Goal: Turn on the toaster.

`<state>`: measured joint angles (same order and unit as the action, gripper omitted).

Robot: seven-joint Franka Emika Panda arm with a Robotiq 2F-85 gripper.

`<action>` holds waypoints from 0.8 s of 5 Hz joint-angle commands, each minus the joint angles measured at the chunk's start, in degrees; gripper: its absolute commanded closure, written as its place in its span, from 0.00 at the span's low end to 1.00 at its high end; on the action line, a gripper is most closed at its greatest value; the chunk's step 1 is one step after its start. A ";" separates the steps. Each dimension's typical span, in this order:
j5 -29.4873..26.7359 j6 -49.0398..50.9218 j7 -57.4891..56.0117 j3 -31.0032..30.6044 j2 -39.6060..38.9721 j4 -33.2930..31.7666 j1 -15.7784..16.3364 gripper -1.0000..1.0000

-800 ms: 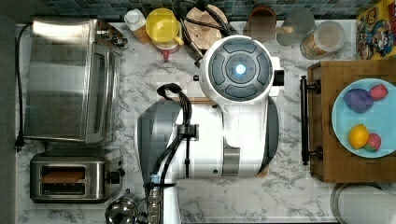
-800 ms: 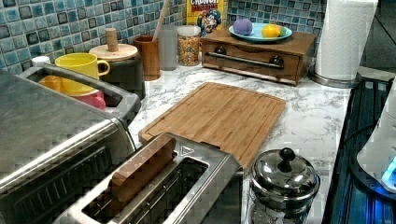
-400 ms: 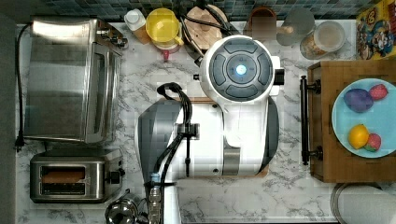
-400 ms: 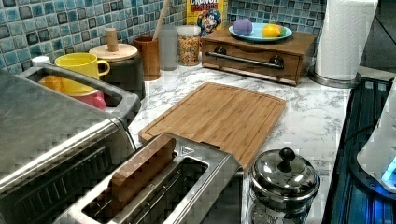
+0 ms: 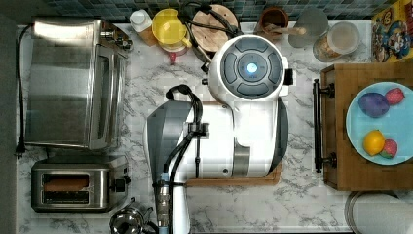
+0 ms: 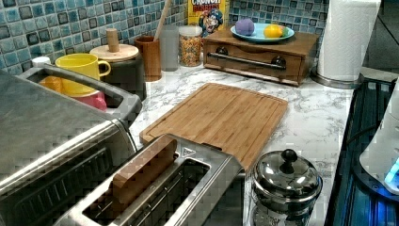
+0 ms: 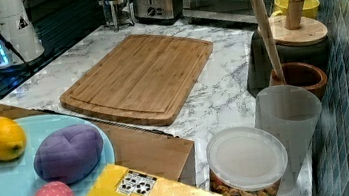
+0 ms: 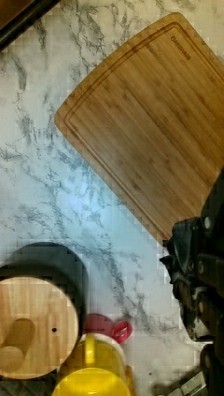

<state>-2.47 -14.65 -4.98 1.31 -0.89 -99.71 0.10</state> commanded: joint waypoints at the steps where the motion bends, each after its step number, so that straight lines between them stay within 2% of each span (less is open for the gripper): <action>1: -2.52 -6.18 -9.13 -4.22 9.62 -17.86 3.83 1.00; 2: -3.56 -7.01 -10.62 -1.31 12.59 -21.84 8.44 1.00; 4: -4.13 -9.26 -14.58 -5.03 19.34 -30.82 9.39 1.00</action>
<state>-4.54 -22.62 -16.35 -2.47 14.10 -129.81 6.02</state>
